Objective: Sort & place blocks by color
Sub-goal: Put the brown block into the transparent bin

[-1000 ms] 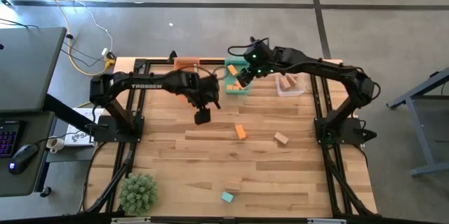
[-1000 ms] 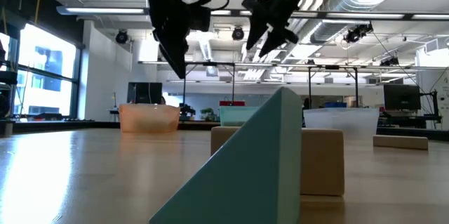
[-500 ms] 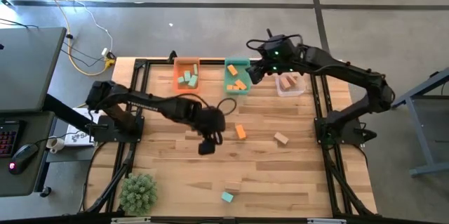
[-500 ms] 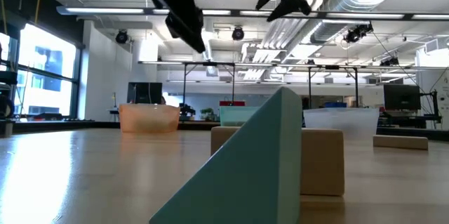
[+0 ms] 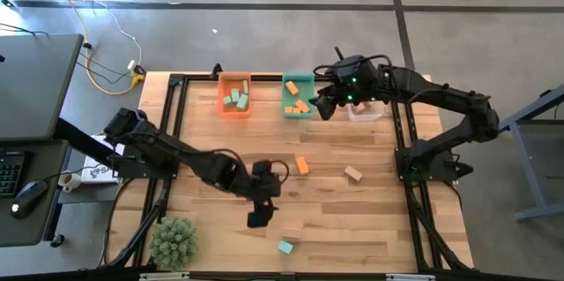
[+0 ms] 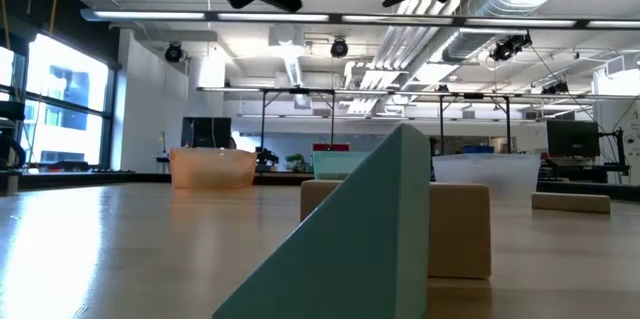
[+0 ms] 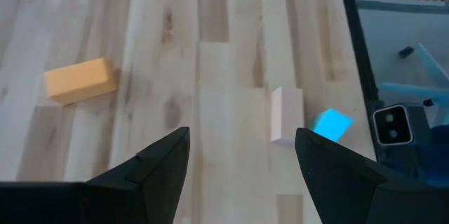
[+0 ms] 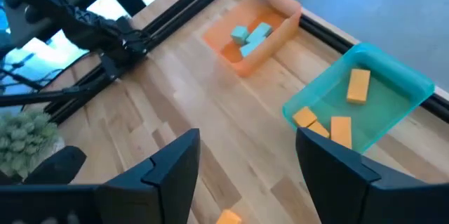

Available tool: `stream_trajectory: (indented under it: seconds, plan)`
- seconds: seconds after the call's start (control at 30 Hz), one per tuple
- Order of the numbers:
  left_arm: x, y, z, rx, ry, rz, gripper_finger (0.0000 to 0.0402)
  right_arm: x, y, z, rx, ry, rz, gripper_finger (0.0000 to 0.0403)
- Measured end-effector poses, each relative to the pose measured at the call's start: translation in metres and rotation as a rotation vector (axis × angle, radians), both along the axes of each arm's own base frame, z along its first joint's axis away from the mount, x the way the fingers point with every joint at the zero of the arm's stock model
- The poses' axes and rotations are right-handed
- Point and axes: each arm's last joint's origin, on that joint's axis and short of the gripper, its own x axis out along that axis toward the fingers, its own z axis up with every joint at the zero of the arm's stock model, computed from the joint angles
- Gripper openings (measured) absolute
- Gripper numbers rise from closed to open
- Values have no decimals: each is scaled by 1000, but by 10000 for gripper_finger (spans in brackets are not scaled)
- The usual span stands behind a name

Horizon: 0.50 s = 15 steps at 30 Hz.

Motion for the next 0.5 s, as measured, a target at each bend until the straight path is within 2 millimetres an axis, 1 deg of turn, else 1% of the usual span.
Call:
stream_trajectory:
  seconds: [0.13,0.27,0.4,0.5]
  plan:
    - [7,-17,-9,1,-35,-26,246,2,8,-2,-5,14,10,222]
    - [17,-31,-25,2,-60,-45,247,3,17,-3,-5,30,11,222]
    - [25,-41,-39,-3,-64,-55,246,3,24,-4,-14,52,22,222]
    - [28,-43,-54,-5,-26,-58,245,3,29,-5,-16,60,6,222]
